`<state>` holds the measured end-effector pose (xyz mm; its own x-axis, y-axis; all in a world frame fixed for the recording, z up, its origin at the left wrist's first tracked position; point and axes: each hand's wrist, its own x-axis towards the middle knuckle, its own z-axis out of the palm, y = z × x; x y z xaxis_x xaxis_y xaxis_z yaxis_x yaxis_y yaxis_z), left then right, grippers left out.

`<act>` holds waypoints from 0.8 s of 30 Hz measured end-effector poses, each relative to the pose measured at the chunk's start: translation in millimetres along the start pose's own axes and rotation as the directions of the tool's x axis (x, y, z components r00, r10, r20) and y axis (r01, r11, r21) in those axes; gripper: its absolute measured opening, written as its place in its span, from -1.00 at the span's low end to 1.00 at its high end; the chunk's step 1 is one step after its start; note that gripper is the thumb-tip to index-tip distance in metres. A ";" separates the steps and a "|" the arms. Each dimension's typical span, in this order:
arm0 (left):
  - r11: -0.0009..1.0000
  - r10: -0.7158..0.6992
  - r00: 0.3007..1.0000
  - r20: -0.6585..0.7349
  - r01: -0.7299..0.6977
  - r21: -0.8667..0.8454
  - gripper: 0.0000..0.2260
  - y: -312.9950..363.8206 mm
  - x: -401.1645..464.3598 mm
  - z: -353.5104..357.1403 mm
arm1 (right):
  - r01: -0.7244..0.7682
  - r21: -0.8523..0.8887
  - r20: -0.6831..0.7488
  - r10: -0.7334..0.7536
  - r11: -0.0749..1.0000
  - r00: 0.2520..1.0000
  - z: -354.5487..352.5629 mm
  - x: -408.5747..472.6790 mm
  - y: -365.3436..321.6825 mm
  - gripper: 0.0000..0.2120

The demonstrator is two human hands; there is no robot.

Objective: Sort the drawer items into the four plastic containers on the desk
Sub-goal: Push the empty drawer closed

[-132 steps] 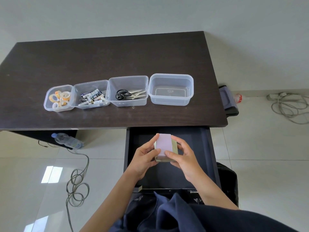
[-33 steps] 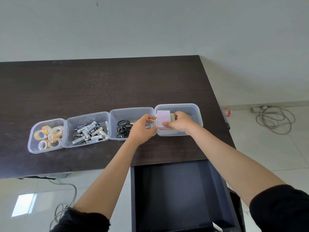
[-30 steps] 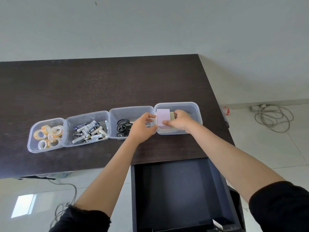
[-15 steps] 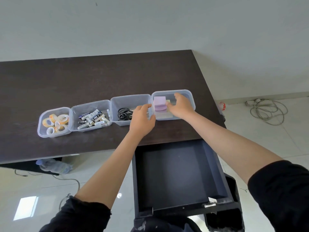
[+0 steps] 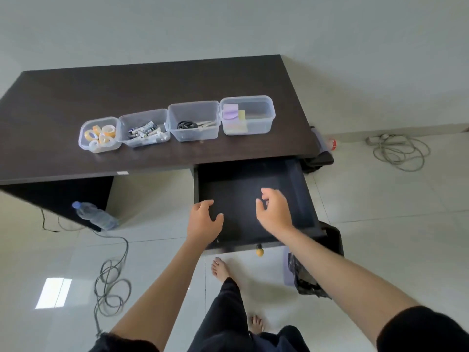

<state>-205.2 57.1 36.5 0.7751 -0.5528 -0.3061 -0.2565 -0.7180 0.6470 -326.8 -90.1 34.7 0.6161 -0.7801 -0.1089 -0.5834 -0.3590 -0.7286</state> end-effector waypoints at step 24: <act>0.943 -0.287 0.958 -0.013 0.280 -0.182 -0.79 -79.7 -44.7 25.4 | -0.614 0.628 0.130 0.714 0.478 0.688 95.3 -95.6 36.0 -0.42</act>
<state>-234.1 128.3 -19.0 0.8235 -0.3177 -0.4700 0.0804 -0.7547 0.6511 -356.3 20.3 -45.6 0.0765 -0.7269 -0.6825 -0.3248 0.6290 -0.7063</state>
